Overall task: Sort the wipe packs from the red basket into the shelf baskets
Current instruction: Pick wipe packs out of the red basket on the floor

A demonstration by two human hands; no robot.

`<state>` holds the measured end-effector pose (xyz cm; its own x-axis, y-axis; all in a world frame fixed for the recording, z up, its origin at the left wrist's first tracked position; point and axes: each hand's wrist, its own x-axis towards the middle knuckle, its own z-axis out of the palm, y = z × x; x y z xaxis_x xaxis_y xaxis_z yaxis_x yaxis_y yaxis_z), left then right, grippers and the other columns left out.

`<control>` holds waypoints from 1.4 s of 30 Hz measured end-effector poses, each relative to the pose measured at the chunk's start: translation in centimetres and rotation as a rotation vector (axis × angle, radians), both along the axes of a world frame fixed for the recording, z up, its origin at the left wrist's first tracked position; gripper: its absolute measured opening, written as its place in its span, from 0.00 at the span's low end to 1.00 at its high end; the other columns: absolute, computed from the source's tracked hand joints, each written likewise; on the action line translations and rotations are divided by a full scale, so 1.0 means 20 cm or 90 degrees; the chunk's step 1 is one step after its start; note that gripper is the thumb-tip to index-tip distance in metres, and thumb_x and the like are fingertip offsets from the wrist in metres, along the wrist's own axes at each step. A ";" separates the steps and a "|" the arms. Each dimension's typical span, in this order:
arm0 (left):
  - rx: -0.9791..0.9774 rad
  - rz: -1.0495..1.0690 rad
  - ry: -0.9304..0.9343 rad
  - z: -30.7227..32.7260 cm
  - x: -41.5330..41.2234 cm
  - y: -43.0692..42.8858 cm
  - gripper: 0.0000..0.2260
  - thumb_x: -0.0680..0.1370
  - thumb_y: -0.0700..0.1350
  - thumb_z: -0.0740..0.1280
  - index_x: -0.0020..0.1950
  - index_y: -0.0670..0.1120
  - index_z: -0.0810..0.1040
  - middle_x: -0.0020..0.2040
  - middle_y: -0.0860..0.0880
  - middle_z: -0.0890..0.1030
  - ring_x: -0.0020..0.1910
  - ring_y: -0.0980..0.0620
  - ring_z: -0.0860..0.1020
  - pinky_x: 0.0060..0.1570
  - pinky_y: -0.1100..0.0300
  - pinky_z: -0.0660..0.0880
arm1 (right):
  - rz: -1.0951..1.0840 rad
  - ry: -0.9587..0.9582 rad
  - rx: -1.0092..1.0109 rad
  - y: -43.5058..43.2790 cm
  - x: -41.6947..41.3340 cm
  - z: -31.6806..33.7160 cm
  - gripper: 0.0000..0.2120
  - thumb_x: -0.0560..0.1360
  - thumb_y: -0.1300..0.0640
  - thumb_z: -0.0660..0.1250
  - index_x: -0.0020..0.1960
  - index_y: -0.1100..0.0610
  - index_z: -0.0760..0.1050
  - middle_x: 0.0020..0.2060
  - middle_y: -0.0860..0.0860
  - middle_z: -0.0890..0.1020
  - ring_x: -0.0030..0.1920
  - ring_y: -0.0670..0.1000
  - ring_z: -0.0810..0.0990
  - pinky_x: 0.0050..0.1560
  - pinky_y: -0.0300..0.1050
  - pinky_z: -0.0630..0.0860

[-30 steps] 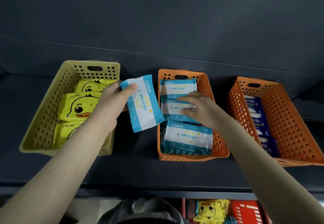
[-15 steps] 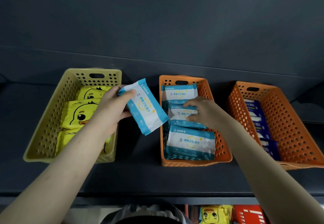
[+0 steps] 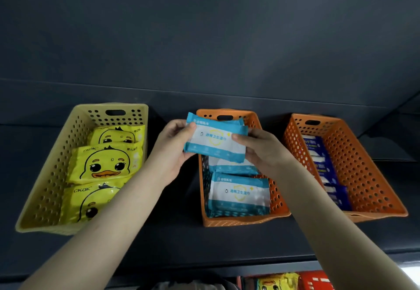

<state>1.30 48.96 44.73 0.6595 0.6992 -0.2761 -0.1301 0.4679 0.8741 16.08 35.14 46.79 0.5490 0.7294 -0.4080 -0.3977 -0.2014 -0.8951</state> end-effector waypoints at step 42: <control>0.595 -0.097 0.341 0.06 -0.30 -0.17 0.18 0.78 0.47 0.68 0.68 0.52 0.73 0.61 0.53 0.76 0.54 0.55 0.77 0.49 0.66 0.70 | 0.002 -0.787 -0.185 -0.27 -0.11 0.02 0.21 0.76 0.53 0.69 0.68 0.56 0.73 0.65 0.53 0.76 0.66 0.52 0.72 0.62 0.38 0.65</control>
<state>-4.68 45.63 45.89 0.7098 0.7030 0.0450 0.3766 -0.4327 0.8191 13.98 29.65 47.23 0.6752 0.7012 0.2289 0.6691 -0.4516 -0.5902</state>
